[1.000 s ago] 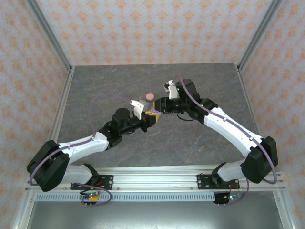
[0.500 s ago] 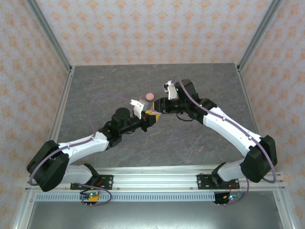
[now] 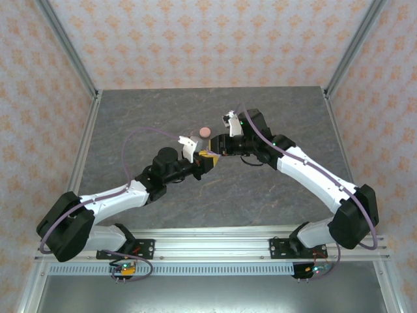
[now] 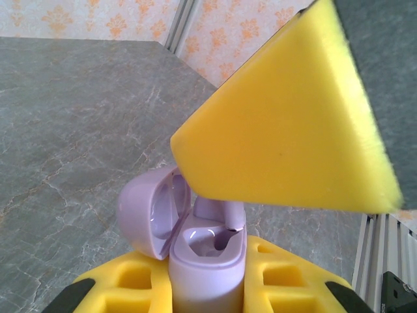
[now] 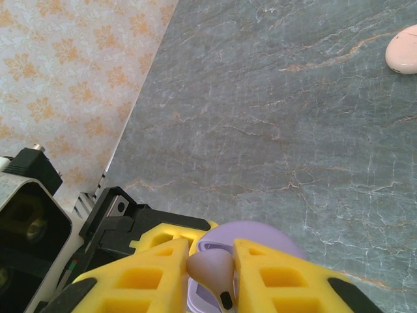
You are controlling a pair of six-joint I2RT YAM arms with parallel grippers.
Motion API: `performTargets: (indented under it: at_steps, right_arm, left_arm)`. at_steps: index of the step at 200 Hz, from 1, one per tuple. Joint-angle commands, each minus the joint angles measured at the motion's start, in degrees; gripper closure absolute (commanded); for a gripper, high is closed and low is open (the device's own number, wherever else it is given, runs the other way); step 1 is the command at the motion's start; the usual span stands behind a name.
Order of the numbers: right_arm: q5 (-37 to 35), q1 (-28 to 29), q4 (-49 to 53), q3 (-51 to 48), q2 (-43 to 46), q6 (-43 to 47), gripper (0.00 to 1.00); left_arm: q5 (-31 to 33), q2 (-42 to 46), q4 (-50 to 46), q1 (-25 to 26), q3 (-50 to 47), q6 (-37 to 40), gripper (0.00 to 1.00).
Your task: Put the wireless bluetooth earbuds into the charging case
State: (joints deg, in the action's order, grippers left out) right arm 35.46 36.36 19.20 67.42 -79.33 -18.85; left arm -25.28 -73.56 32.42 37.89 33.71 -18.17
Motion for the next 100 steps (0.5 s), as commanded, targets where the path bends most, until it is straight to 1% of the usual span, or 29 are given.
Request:
performTargets:
  at_steps: [1, 100]
  right_arm:
    - [-1.7, 0.5, -1.2, 1.1, 0.6, -0.3, 0.76]
    - [-2.0, 0.6, -5.4, -0.4, 0.8, -2.9, 0.76]
  left_arm:
    - [0.3, 0.0, 1.7, 0.3, 2.1, -0.5, 0.91]
    - [0.1, -1.1, 2.4, 0.4, 2.4, -1.5, 0.91]
